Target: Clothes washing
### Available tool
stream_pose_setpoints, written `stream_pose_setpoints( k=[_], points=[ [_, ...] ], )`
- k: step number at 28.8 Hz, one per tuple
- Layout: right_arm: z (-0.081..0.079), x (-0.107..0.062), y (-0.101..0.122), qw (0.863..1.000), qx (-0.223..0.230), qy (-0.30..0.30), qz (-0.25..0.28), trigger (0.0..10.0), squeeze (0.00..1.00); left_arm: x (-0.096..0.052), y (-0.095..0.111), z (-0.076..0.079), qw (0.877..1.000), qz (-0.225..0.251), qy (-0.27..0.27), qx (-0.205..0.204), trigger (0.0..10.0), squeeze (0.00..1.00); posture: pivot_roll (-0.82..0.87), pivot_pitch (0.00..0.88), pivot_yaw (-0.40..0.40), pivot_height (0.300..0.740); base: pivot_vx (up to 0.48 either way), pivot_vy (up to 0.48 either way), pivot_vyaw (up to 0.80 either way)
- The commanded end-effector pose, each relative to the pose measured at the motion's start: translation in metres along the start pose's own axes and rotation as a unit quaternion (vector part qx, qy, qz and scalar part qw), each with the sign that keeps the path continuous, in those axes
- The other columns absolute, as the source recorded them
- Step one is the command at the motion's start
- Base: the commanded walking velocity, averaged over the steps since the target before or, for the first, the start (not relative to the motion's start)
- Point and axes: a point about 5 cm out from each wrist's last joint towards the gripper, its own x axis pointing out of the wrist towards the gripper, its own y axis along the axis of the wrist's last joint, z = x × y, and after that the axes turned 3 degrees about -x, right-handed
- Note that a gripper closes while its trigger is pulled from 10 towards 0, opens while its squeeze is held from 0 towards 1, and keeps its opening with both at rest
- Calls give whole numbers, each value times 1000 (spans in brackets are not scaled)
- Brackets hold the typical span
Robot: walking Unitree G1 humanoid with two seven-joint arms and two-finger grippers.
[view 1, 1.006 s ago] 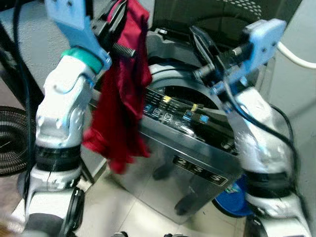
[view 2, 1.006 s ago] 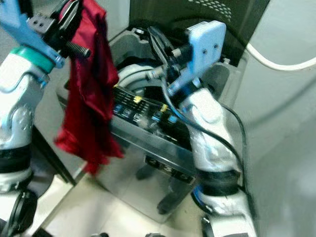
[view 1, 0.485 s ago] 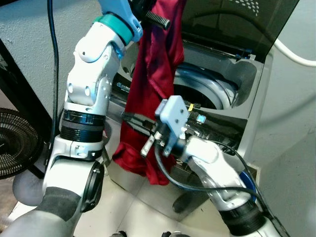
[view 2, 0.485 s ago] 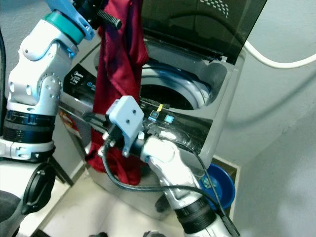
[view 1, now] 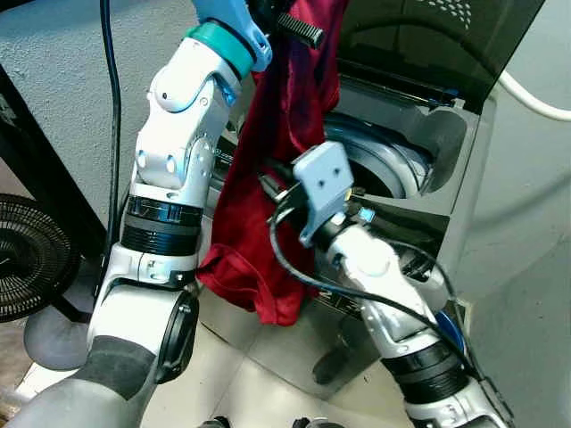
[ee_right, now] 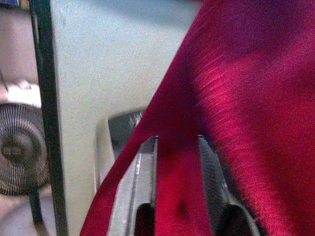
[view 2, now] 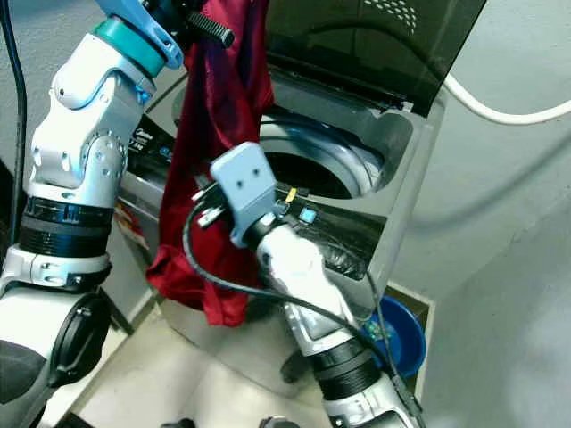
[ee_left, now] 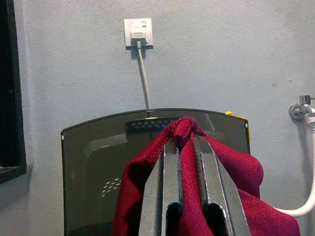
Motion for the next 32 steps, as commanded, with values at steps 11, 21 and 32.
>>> stream_pose_setpoints(
  k=[11, 21, 32],
  points=[
    [21, -43, 16, 995, 5, 100, 7, 10000, 0, -6, 12, -6, 1000, 22, 12, 13, 10000, 0, -4, 70, 21, 740, 0, 0, 0],
    [-22, -44, -16, 982, 34, 179, -48, 10000, 0, -4, 12, -6, 1000, 25, 13, 14, 10000, 0, 1, 62, 25, 740, 0, 0, 0],
    [-43, -12, -37, 993, -8, 65, -95, 10000, 0, -3, 14, -6, 999, 30, 13, 13, 10000, 0, 8, 51, 17, 740, 0, 0, 0]
  ],
)
